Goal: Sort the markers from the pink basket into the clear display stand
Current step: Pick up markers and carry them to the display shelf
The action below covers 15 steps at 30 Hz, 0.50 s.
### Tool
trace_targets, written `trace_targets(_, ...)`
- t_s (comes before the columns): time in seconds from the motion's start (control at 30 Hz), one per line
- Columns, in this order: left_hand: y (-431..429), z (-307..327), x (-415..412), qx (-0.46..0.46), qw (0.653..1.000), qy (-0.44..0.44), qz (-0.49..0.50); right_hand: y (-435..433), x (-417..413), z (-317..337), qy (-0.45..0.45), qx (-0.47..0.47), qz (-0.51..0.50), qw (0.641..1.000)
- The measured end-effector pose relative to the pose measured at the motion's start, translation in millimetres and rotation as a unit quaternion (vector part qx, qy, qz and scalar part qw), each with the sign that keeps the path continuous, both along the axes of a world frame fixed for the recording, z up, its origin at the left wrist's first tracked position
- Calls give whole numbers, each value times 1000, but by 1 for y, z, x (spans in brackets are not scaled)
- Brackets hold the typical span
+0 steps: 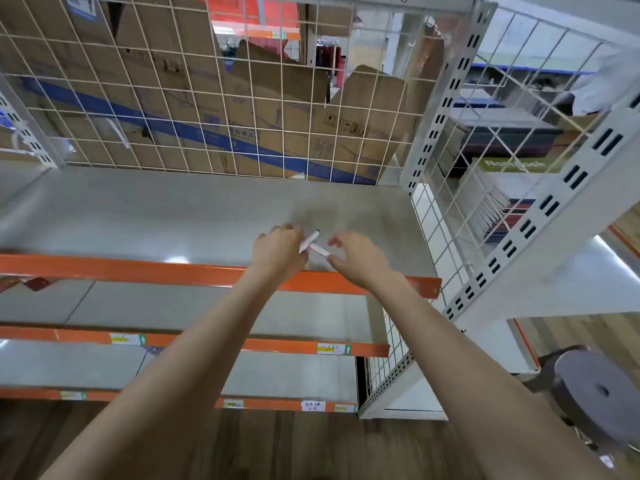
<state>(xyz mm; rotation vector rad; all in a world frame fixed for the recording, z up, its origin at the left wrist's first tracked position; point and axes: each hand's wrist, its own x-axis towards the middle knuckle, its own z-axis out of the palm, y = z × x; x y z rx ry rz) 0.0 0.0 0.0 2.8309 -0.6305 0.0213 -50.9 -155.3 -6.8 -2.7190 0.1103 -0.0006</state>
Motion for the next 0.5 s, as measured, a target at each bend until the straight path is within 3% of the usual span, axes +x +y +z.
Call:
trace_targets(0.13, -5, -17, 9, 71, 997, 31, 15, 0, 13, -7, 66, -49, -27, 996)
trace_targets(0.3, -12, -25, 17, 65, 998, -5, 23, 2, 24, -10, 51, -94, -38, 994)
trace_targets(0.5, -22, -22, 17, 44, 999, 15, 24, 9, 30, -7, 52, -103, -30, 993)
